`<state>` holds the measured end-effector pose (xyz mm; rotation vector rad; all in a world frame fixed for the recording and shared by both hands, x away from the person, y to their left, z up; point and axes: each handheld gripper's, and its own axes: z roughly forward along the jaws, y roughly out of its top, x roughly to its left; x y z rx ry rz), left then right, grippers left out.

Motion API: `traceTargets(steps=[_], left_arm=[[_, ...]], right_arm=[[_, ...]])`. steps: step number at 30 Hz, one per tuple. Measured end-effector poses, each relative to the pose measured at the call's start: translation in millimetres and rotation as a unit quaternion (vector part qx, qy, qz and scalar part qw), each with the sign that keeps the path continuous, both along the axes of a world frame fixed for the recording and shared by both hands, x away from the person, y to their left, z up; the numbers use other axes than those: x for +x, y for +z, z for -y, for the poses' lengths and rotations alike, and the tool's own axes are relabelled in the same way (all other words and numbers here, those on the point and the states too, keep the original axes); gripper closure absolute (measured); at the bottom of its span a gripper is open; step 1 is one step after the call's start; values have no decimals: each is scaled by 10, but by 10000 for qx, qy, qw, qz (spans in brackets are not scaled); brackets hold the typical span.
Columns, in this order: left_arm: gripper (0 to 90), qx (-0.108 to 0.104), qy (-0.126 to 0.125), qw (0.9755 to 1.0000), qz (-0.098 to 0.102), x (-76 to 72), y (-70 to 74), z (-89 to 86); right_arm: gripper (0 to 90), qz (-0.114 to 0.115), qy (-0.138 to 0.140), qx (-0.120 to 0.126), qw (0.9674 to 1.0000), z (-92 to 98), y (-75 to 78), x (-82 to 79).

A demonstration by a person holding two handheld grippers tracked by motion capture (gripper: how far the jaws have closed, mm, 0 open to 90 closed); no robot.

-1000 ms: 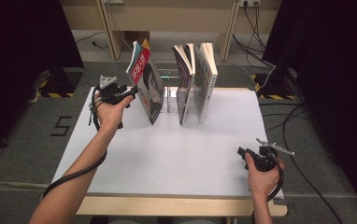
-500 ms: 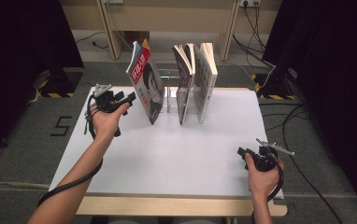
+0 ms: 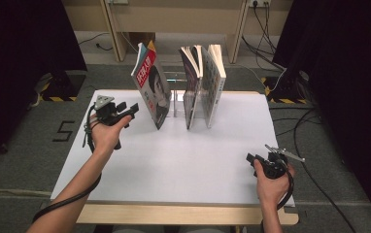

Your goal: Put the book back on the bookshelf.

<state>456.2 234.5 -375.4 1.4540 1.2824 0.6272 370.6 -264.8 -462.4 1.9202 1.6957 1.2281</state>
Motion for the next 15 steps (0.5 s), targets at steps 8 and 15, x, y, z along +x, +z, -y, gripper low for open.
traceTargets(steps=[8, 15], left_arm=[[452, 2, -23, 9999, -107, -70, -94, -71], [450, 50, -21, 9999, -117, -196, -129, -147]], right_arm=[[594, 7, 30, -63, 10000, -2, -1, 3], [594, 6, 39, -26, 10000, -17, 12, -2]])
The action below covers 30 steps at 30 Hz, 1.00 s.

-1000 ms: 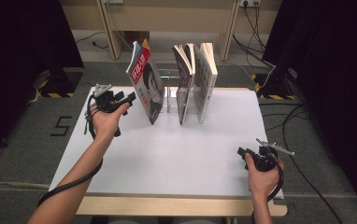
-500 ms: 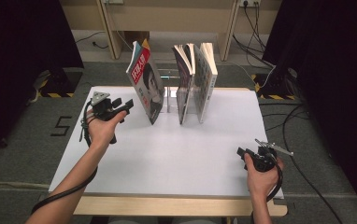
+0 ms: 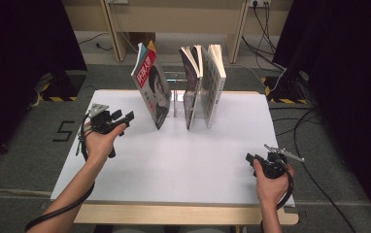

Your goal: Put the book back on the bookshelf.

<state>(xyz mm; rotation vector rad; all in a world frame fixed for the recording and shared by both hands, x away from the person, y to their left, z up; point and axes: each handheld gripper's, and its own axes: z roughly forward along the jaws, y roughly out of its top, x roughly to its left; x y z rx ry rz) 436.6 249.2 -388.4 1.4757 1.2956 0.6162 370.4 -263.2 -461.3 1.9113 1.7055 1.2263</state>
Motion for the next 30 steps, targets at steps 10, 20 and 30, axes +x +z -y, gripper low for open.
traceTargets(steps=[10, 20, 30], left_arm=[[448, 41, -27, 10000, -67, -117, -56, -73], [445, 8, -19, 9999, -107, -310, -140, -227], [442, -115, -11, 9996, -256, -452, -294, -344]], right_arm=[[594, 37, 7, -26, 10000, 17, 4, -1], [594, 23, -11, -23, 10000, 4, 0, -1], [592, 12, 3, -46, 10000, -10, -2, 2]])
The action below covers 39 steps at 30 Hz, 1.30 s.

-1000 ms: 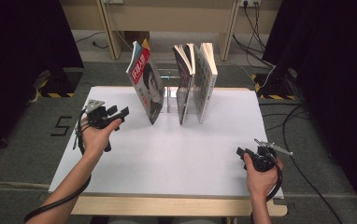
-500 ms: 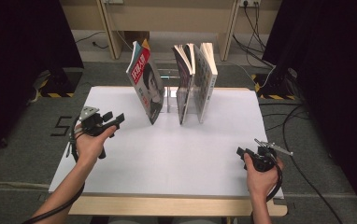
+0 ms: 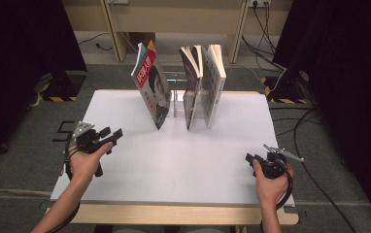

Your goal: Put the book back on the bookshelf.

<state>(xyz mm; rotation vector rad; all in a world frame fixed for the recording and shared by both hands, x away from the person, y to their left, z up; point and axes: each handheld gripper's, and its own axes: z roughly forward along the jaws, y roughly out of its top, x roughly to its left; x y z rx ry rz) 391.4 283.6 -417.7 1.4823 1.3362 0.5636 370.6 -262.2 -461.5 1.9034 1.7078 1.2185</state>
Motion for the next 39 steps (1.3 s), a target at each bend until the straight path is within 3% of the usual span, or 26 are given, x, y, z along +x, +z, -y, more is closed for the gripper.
traceTargets(steps=[13, 19, 24, 32, 39], left_arm=[[442, 58, 224, 9996, -181, -160, -267, -244], [444, 105, 204, 9995, -200, -201, -397, -349], [445, 94, 293, 9992, -270, -219, -562, -439], [450, 155, 391, 9987, -277, -235, -748, -563], [449, 59, 307, 9994, -129, -269, -766, -602]], right_arm=[[591, -9, -5, 24, 10000, -5, 2, -1], [591, -19, 9, 11, 10000, -5, -5, -1], [589, -75, 1, 46, 10000, -18, -10, -3], [588, -67, 45, 12, 10000, -18, -23, 2], [583, -51, 57, -3, 10000, -21, -25, 2]])
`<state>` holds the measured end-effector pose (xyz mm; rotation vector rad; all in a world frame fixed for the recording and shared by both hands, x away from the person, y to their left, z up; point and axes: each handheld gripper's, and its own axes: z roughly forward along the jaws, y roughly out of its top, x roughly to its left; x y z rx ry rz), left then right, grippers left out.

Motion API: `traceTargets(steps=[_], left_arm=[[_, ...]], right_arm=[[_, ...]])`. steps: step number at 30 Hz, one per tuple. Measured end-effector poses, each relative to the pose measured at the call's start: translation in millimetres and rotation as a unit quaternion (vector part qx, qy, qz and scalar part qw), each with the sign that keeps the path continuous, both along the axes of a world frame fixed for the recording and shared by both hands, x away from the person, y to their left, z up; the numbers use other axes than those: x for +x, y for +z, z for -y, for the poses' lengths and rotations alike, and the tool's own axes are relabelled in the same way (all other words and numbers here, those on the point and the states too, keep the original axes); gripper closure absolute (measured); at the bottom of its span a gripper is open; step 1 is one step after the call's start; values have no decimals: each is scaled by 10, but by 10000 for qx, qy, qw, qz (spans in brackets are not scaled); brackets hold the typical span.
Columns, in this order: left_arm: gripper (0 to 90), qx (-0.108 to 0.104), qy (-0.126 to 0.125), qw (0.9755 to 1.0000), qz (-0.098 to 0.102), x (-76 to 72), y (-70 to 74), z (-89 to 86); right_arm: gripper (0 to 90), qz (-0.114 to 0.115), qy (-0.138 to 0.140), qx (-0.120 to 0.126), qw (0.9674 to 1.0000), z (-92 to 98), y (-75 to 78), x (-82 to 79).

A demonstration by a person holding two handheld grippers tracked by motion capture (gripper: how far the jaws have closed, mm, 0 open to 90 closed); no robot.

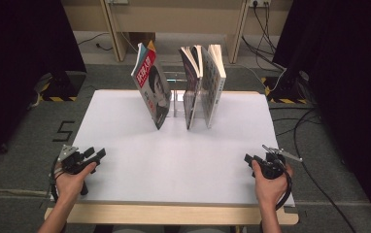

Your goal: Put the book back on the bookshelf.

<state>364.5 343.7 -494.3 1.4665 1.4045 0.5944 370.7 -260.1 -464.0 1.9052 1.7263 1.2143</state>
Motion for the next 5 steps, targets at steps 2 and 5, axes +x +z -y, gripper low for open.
traceTargets(steps=[2, 5], left_arm=[[448, -29, -19, 10000, 31, -15, -2, 6], [448, -13, -72, 10000, 45, -35, -10, 23]], right_arm=[[579, -14, -7, 7, 10000, 0, -5, 4], [575, -37, 11, -24, 10000, 9, -18, 11]])
